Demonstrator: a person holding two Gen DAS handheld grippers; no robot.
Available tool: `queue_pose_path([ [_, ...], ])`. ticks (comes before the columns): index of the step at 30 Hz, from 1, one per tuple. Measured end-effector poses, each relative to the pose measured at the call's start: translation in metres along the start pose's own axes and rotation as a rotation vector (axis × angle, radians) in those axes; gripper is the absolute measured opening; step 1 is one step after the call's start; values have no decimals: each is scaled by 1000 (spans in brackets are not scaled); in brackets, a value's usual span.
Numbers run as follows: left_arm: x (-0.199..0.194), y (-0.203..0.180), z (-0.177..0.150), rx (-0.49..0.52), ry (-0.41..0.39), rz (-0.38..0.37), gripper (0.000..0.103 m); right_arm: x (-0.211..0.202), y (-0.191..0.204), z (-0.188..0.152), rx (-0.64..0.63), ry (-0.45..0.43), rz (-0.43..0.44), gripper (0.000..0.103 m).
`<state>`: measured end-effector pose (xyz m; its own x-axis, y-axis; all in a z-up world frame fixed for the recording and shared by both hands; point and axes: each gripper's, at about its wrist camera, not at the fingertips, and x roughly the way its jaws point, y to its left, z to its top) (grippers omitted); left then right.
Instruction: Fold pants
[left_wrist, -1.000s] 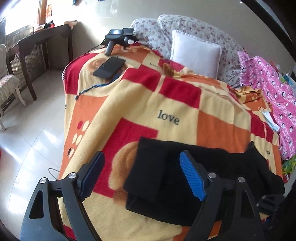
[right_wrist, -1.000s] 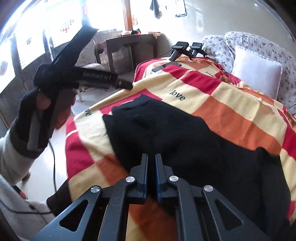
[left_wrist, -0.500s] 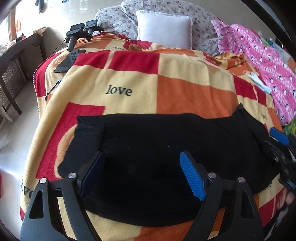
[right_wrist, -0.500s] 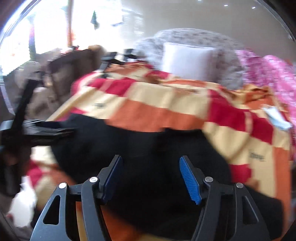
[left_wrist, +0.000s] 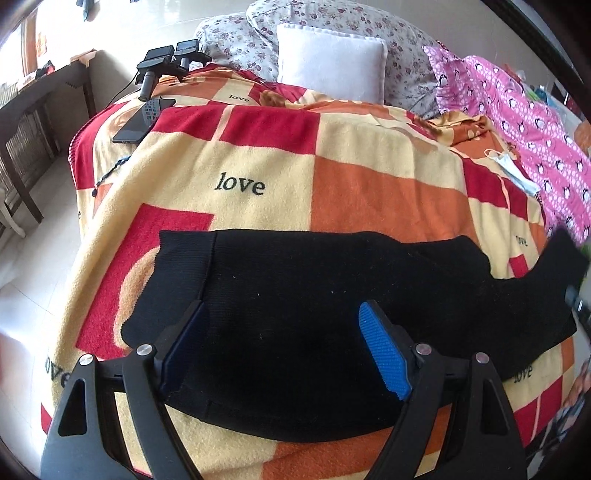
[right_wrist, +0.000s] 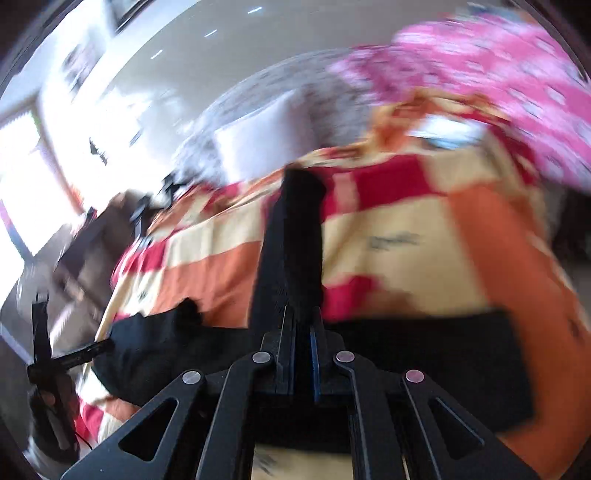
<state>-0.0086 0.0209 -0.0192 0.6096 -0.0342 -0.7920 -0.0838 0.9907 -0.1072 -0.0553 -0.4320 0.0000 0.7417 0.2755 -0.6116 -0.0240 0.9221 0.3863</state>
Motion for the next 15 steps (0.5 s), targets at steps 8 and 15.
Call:
queue_pose_path([
  [8,0,-11,1,18,14,1,83,1,-50,-33,216,4,78,37],
  [15,-4,-14,1,28,15,2,83,0,-51,-16,217,-54,89,4],
])
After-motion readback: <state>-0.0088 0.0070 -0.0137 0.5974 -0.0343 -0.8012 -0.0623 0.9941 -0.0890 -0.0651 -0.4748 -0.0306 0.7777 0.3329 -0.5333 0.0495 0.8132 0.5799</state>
